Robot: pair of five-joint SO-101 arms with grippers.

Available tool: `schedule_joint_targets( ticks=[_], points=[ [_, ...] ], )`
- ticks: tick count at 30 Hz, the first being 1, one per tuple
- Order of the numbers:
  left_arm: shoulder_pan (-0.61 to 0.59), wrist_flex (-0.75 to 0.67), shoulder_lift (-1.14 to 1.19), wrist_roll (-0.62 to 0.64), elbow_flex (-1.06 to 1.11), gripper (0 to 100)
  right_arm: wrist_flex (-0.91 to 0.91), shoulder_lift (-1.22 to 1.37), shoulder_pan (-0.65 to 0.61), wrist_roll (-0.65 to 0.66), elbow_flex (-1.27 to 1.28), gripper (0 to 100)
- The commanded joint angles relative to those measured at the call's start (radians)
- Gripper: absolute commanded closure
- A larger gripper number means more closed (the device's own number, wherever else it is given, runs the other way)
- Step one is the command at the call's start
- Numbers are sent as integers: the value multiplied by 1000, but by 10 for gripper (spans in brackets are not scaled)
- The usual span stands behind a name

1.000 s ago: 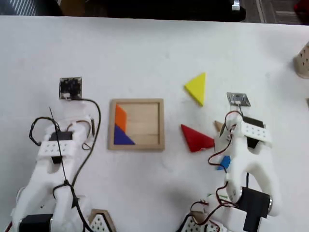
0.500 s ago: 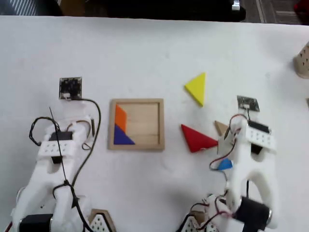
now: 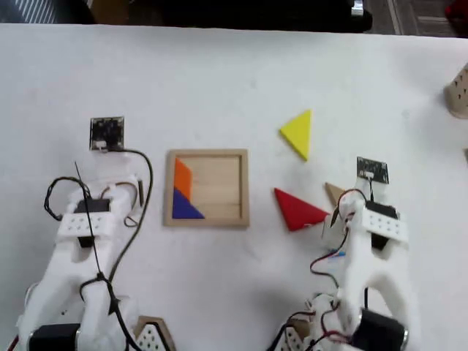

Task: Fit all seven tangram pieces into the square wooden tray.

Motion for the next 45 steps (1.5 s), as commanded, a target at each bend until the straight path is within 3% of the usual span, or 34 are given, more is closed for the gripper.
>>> schedule_joint_targets(
  ticks=[1, 10, 21, 26, 45],
  points=[
    [12, -26, -33, -11, -8, 972, 45, 110, 35, -9, -109, 765],
    [12, -26, -33, -11, -8, 972, 67, 140, 71, -9, -138, 845],
    [12, -26, -35, -11, -8, 972, 64, 137, 105, 0, -138, 853],
    [12, -26, -35, -11, -8, 972, 62, 137, 110, 0, -143, 922],
    [12, -26, -35, -11, -8, 972, 56, 136, 159, 92, -242, 929]
  ],
)
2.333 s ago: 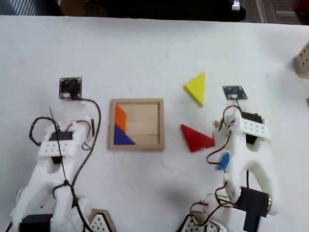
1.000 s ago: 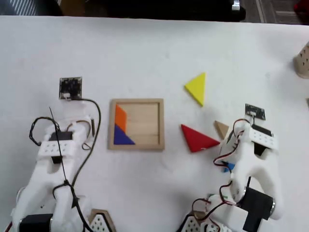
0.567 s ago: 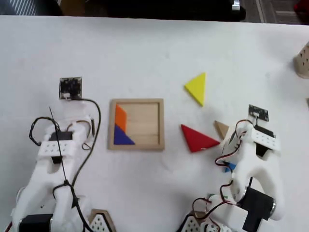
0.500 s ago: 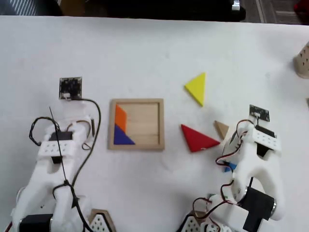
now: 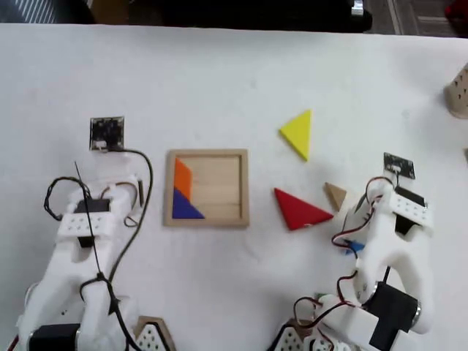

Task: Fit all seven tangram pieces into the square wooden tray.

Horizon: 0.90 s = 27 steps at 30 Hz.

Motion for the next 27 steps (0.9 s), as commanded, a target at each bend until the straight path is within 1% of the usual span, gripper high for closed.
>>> schedule_joint_targets(
  ticks=[1, 6, 8, 12, 16, 17, 19, 22, 27],
  points=[
    [12, -26, -35, -11, -8, 972, -1, -10, 8, 12, -55, 929],
    [12, -26, -35, -11, -8, 972, 28, -10, 7, 18, -121, 929],
    [12, -26, -35, -11, -8, 972, 85, -10, 1, 49, -176, 929],
    [12, -26, -35, -11, -8, 972, 240, -10, -71, 68, -298, 927],
    [10, -28, -35, -11, -11, 972, 329, -10, -186, 51, -382, 928],
    [8, -28, -31, -11, -12, 972, 340, -10, -220, 21, -397, 928],
    [-10, -28, -30, -9, -15, 972, 344, -10, -291, -41, -425, 928],
    [-27, -75, -30, -5, -9, 972, 338, -10, -414, -71, -456, 928],
    [-45, -91, -28, -5, -8, 972, 315, 2, -624, -190, -497, 926]
  ],
)
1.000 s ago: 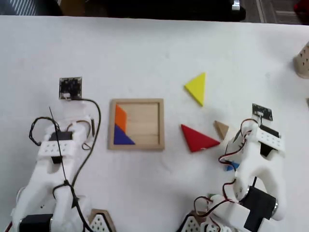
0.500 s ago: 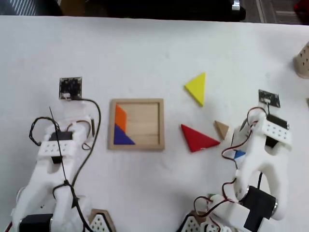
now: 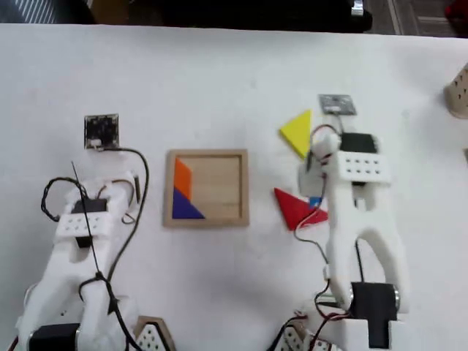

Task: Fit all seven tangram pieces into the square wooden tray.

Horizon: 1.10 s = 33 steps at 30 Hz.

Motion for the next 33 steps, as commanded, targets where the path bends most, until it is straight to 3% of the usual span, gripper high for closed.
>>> schedule_joint_targets(
  ticks=[1, 7, 14, 23, 29, 33],
  points=[
    [-22, -37, -28, -5, -8, 972, -39, -2, -151, -66, -55, 926],
    [-38, -37, -28, -5, -11, 972, -177, 10, -320, -259, -55, 926],
    [-38, -37, -28, -5, -9, 972, -340, 217, -487, -437, -89, 925],
    [-38, -37, -28, -5, -9, 972, -337, 489, -532, -511, -315, 922],
    [-35, -37, -28, -5, -9, 972, -226, 605, -593, -511, -457, 813],
    [-35, -37, -28, -5, -9, 972, -171, 653, -595, -511, -540, 806]
  ],
)
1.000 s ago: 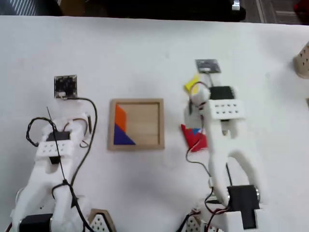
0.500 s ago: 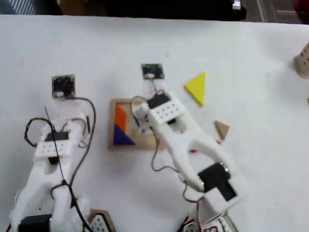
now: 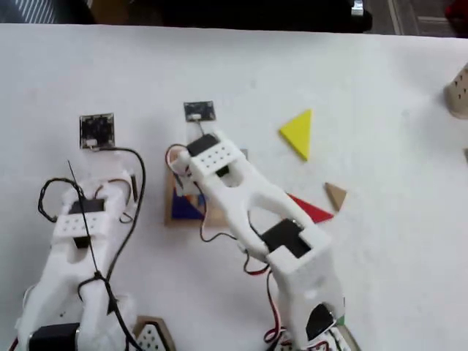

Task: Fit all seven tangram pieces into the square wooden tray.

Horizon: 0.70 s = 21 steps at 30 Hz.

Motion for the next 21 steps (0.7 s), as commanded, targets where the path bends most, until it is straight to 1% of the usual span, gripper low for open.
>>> schedule_joint_targets(
  ticks=[1, 4, 7, 9, 11, 12, 15, 21],
  points=[
    [-16, -28, -28, -5, -9, 972, 61, -1, -2, -8, -106, 806],
    [-16, -28, -28, -5, -9, 972, 163, -15, -1, -6, -180, 811],
    [-16, -28, -28, -5, -9, 972, 271, -47, 21, 18, -247, 843],
    [-16, -28, -28, -5, -9, 972, 309, -61, 36, 72, -262, 887],
    [-16, -28, -28, -5, -9, 972, 326, -65, 58, 112, -258, 957],
    [-16, -28, -28, -5, -9, 972, 328, -62, 68, 130, -256, 985],
    [-16, -28, -28, -5, -9, 972, 294, -53, 108, 169, -207, 981],
    [-16, -28, -28, -5, -8, 972, 93, -45, 153, 204, -94, 981]
  ],
)
